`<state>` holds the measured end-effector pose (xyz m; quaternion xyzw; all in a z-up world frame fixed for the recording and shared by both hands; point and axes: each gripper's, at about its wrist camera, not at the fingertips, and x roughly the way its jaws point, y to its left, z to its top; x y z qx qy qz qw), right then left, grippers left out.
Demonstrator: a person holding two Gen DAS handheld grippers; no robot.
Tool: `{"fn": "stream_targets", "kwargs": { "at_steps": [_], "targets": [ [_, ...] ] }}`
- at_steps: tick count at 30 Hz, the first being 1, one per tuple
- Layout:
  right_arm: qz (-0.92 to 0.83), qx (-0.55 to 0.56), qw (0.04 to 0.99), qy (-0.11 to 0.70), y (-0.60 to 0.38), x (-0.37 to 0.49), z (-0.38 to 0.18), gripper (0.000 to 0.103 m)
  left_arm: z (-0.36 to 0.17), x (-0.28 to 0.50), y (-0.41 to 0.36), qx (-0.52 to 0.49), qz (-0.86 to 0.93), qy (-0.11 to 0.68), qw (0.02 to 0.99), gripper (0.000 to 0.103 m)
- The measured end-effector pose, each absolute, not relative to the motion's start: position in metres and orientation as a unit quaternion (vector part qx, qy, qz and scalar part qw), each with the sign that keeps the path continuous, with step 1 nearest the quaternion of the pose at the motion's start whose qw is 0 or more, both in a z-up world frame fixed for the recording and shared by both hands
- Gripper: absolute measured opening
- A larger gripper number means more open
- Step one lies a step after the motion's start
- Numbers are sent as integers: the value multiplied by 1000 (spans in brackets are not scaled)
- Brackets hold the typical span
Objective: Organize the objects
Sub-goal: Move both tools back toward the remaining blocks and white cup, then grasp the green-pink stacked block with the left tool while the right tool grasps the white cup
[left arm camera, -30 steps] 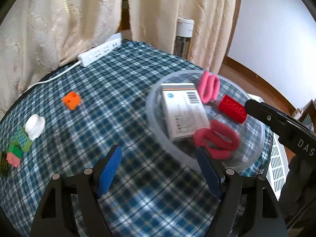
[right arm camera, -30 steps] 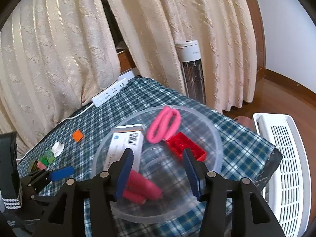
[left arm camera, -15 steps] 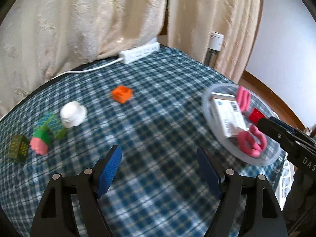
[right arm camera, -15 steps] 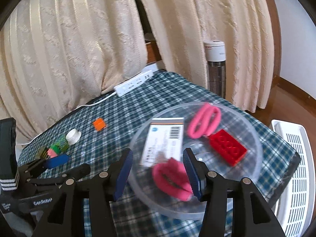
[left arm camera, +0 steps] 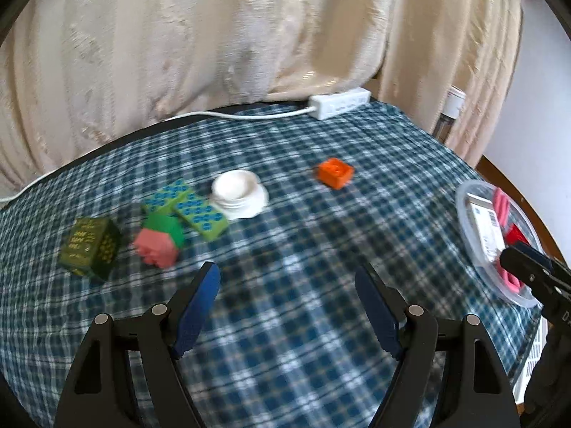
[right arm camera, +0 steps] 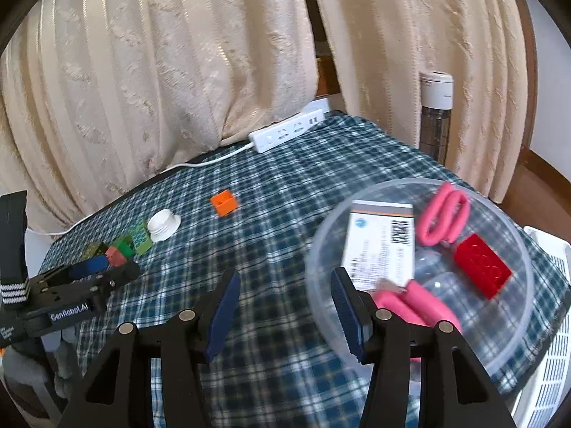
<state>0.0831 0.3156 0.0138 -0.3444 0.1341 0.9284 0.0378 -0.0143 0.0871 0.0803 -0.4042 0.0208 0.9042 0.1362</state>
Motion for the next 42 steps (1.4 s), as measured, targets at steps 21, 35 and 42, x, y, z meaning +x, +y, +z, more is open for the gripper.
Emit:
{"fn": "stream_targets", "kwargs": {
  "at_steps": [21, 35, 42],
  "targets": [
    [922, -372, -3, 107, 272, 45, 4, 57, 45, -79, 8, -436, 899, 24, 34, 79],
    [915, -392, -17, 97, 256, 25, -9, 57, 23, -104, 4, -452, 891, 22, 31, 68],
    [909, -406, -35, 92, 242, 10, -13, 57, 19, -105, 0, -456, 889, 13, 38, 42]
  ]
}}
